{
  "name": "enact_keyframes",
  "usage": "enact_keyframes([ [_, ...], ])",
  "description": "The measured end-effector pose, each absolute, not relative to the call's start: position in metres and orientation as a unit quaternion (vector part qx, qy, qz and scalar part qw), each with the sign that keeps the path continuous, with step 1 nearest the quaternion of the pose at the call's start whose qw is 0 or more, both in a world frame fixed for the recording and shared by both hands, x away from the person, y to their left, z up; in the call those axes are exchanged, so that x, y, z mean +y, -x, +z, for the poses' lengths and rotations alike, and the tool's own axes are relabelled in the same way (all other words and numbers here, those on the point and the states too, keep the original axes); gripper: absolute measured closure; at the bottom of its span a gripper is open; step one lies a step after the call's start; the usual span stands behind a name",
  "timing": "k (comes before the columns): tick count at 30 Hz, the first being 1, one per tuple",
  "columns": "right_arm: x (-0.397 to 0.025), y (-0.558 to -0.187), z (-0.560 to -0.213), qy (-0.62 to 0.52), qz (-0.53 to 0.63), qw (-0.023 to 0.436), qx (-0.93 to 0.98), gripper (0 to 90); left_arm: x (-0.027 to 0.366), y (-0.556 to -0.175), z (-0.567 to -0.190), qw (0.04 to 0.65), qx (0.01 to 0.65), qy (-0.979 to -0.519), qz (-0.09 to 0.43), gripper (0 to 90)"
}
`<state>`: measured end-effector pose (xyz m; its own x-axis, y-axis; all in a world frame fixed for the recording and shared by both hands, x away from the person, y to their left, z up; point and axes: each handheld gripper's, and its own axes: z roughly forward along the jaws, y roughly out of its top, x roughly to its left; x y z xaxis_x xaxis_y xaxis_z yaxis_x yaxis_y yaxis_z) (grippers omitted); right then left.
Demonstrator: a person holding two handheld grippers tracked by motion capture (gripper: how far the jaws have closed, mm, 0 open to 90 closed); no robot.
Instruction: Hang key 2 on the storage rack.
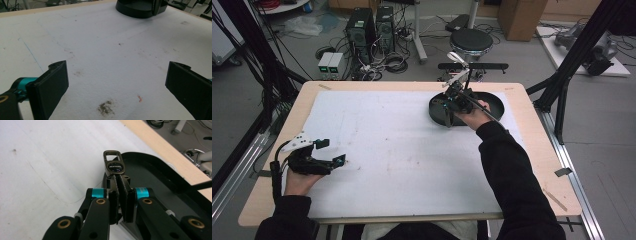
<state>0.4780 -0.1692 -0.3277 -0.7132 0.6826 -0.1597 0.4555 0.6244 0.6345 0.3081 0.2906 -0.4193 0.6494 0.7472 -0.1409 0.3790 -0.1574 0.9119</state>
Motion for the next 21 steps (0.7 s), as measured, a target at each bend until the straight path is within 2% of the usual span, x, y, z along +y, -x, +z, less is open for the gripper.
enact_keyframes([
  [6, -0.188, -0.475, -0.315, -0.343, 0.311, 0.197, 0.864, 87.1, 0.291, -0.308, -0.419, 0.526, 0.379, -0.741, 0.176, 5.2],
  [21, -0.211, -0.470, -0.285, -0.349, 0.313, 0.235, 0.852, 87.0, 0.290, -0.309, -0.420, 0.524, 0.381, -0.741, 0.175, 5.2],
])
